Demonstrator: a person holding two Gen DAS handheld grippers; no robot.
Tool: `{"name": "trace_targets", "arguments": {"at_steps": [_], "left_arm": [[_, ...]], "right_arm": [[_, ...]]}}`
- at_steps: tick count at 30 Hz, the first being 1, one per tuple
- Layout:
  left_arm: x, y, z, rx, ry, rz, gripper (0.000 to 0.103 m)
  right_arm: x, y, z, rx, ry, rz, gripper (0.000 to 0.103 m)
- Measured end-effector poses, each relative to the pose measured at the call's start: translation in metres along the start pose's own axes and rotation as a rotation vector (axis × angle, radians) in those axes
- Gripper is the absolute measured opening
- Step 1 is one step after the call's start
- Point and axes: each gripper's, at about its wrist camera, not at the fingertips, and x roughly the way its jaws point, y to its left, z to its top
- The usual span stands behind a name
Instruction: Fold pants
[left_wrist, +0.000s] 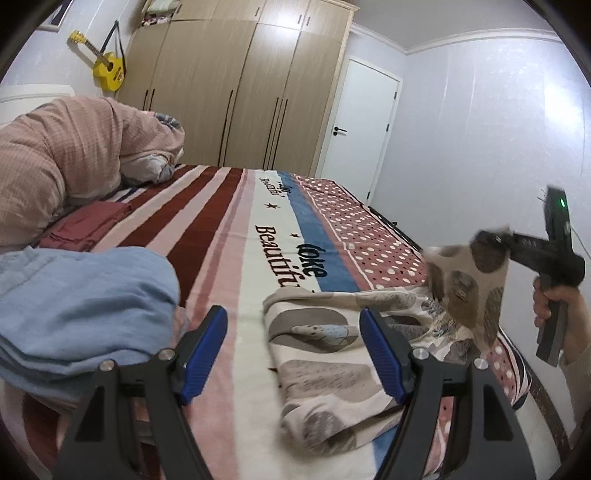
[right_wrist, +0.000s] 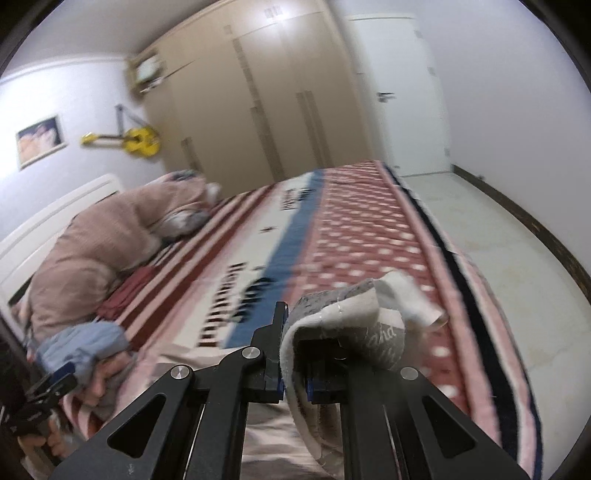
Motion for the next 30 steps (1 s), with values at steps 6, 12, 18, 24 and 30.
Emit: {"name": "trace_targets", "arguments": {"at_steps": [6, 12, 18, 24, 30], "left_arm": [[-0.02, 0.014, -0.003, 0.008, -0.024, -0.007, 0.07], [-0.03, 0.026, -0.008, -0.007, -0.021, -0.011, 0.07], [-0.023, 0.027, -0.013, -0.004, 0.015, -0.019, 0.07], [-0.005, 0.01, -0.016, 0.02, 0.064, -0.056, 0.07], [0.015, -0.021, -0.015, 0.065, 0.11, -0.111, 0.07]], "right_arm": [[0.031, 0.074, -0.014, -0.083, 0.078, 0.114, 0.002], [0.061, 0.122, -0.065, -0.196, 0.222, 0.153, 0.002], [0.09, 0.134, -0.117, -0.296, 0.375, 0.143, 0.006], [0.095, 0.113, -0.139, -0.24, 0.491, 0.185, 0.029], [0.033, 0.083, -0.114, -0.189, 0.369, 0.213, 0.047]]}}
